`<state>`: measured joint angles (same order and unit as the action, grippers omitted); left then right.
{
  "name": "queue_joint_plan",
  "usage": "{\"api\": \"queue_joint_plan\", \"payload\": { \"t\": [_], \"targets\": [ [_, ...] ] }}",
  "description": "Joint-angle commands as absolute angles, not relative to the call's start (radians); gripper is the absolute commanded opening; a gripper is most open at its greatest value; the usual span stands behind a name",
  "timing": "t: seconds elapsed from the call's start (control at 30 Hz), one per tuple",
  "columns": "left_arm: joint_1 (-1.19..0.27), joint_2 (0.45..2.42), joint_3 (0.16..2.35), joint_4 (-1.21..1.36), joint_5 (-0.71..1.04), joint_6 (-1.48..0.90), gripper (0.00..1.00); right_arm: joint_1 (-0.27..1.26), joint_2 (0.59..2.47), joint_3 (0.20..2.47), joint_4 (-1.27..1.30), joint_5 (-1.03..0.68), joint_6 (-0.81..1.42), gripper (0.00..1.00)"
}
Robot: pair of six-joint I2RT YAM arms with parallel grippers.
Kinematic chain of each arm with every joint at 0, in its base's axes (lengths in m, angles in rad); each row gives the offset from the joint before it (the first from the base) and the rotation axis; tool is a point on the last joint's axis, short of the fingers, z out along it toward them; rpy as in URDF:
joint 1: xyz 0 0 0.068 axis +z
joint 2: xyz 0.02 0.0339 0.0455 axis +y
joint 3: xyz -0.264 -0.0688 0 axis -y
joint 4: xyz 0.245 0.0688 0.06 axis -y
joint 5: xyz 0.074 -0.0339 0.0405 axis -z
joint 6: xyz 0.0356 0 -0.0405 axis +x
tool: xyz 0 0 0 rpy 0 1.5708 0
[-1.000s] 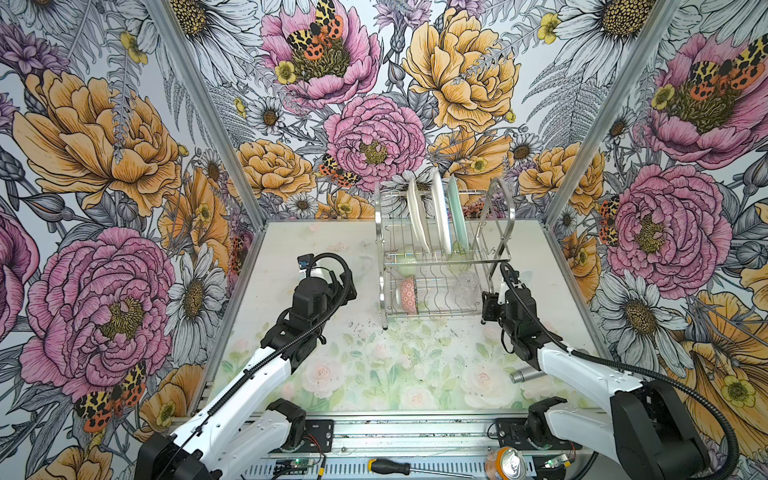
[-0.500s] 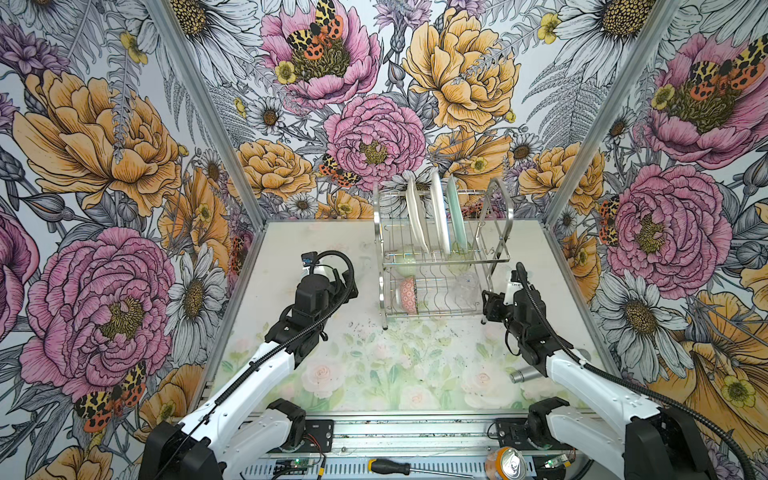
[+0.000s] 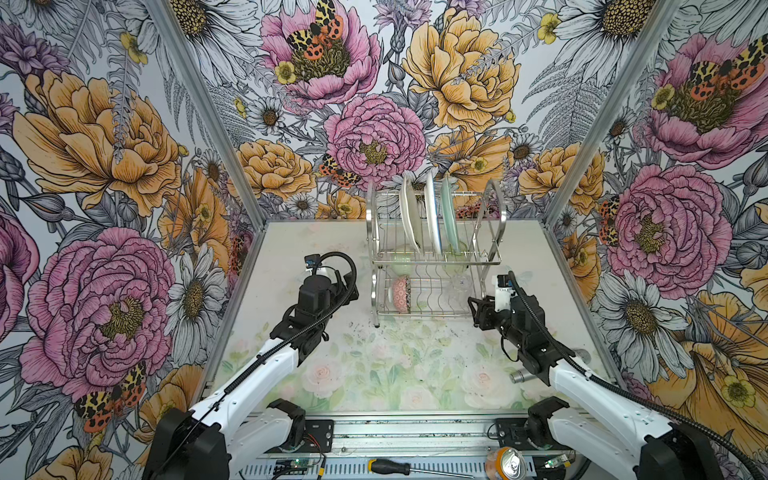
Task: Unload the mixed dishes from the dish rack
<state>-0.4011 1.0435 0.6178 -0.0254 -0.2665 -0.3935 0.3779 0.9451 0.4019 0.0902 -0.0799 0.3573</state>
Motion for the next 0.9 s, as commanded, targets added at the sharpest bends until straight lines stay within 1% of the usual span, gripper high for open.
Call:
{"api": "queue_joint_plan", "payload": {
  "t": [0.0,0.1,0.37,0.5,0.7,0.87],
  "targets": [
    [-0.392,1.052,0.604,0.010,-0.234,-0.405,0.99,0.436,0.980,0.462,0.137,-0.252,0.353,0.59],
    [-0.393,1.055,0.604,0.013,-0.227,-0.408,0.99,0.442,0.999,0.471,0.144,-0.225,0.369,0.59],
    [-0.390,1.044,0.601,0.011,-0.235,-0.403,0.99,0.441,1.007,0.460,0.143,-0.058,0.397,0.59],
    [-0.390,1.045,0.601,0.011,-0.235,-0.402,0.99,0.435,1.031,0.465,0.140,-0.002,0.412,0.56],
    [-0.390,1.039,0.601,0.005,-0.240,-0.398,0.99,0.405,1.031,0.467,0.136,0.018,0.421,0.51],
    [-0.387,1.031,0.600,0.000,-0.242,-0.396,0.99,0.321,1.012,0.467,0.117,0.009,0.430,0.46]
  ]
}}
